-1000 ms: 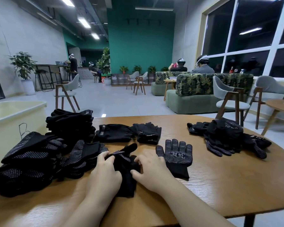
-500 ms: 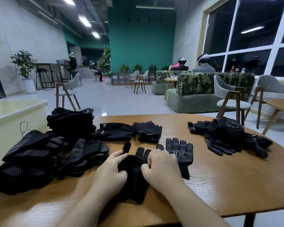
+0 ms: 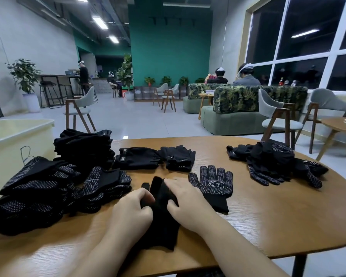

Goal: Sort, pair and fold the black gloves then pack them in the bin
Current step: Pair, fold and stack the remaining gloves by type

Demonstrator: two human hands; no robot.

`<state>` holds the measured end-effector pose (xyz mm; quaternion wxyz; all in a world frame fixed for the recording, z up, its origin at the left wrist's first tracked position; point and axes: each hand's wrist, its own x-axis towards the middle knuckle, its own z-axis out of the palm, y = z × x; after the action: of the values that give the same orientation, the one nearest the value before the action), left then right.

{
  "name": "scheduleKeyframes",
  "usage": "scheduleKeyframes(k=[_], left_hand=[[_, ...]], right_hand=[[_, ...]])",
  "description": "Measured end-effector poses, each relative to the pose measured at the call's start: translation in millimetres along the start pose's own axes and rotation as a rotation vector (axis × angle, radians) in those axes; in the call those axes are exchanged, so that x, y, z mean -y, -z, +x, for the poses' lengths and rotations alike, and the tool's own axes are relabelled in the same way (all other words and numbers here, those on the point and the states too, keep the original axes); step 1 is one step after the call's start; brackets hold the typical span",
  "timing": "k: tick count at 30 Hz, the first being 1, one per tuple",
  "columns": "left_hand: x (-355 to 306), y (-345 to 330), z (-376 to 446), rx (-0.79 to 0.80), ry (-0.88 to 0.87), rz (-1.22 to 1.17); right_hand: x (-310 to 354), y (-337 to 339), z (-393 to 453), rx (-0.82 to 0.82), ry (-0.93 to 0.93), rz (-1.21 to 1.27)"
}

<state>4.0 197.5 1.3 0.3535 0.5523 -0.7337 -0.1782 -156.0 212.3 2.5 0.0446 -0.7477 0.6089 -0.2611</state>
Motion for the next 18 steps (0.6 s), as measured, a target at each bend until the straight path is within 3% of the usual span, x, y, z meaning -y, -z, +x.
scheduleKeyframes(k=[4,7,10,13,18], left_hand=[[-1.1,0.8,-1.5,-0.034,-0.016,0.094],[-2.0,3.1,2.8,-0.047,-0.165,0.121],[4.1,-1.9,12.3,0.223,-0.377,0.076],[5.4,-5.0,11.9,0.483,-0.441,0.108],[3.1,-6.8,10.1,0.482,-0.435,0.135]], right_hand=[[-6.7,0.7,0.9,-0.098,-0.086,-0.029],[-15.9,4.5,1.7,-0.129,-0.188,-0.027],[-28.0,12.5,1.9,-0.150,-0.287,-0.055],[-38.3,23.8,-1.3,-0.190,-0.338,-0.052],[-84.1,47.7,-4.5,-0.186,-0.517,-0.105]])
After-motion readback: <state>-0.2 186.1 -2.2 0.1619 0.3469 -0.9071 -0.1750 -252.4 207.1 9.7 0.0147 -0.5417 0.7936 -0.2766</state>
